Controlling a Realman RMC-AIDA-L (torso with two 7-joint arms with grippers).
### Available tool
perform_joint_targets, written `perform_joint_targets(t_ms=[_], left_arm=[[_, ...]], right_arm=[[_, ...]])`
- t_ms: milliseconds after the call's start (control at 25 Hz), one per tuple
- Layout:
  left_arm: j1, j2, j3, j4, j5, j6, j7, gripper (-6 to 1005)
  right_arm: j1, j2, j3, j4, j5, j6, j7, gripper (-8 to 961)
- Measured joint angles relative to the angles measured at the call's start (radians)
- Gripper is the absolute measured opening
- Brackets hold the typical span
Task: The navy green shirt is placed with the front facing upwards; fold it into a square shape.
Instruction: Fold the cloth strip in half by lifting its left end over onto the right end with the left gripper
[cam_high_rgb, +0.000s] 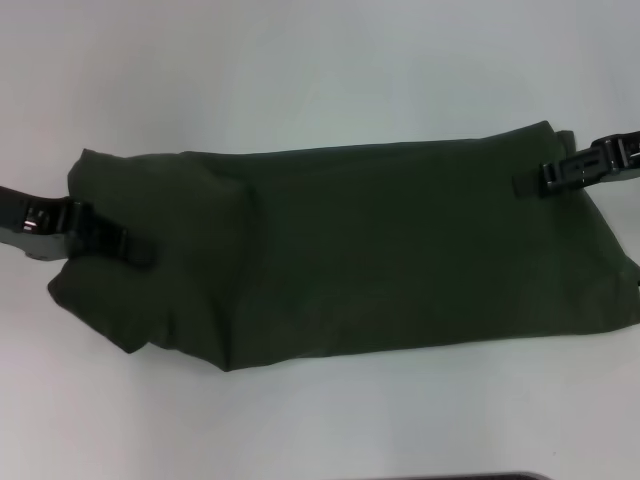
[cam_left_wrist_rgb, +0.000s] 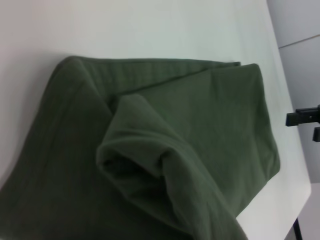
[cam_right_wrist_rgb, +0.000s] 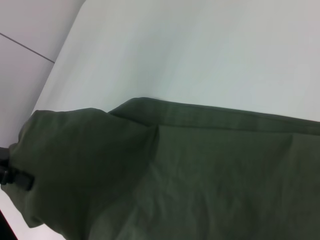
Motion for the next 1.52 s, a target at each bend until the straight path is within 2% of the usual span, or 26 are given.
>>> perform_joint_targets(t_ms=[280, 1040, 1160, 1280, 1440, 1520], left_arm=[[0.047, 0.050, -0.024, -0.001, 0.012, -0.012, -0.004, 81], [0.113, 0.142, -0.061, 0.005, 0.023, -0.015, -0.010, 81], [0.114, 0.144, -0.077, 0.006, 0.020, -0.001, -0.009, 81], [0.109, 0.135, -0.078, 0.007, -0.002, 0.031, 0.003, 82], [0.091, 0.118, -0.067, -0.007, -0.100, 0.080, 0.007, 82], [0.072, 0.098, -0.054, -0.029, -0.153, 0.087, -0.002, 82]], right_arm=[[-0.007, 0.000, 0.001, 0.000, 0.000, 0.002, 0.000, 717], [-0.018, -0.014, 0.009, 0.000, 0.000, 0.004, 0.002, 716], [-0.019, -0.015, 0.009, 0.000, 0.000, 0.007, 0.002, 716], [-0.020, -0.015, 0.009, 0.000, 0.000, 0.009, 0.004, 716], [-0.019, -0.015, 0.009, 0.000, 0.000, 0.008, 0.007, 717], [-0.017, -0.016, 0.008, 0.000, 0.000, 0.007, 0.011, 717]])
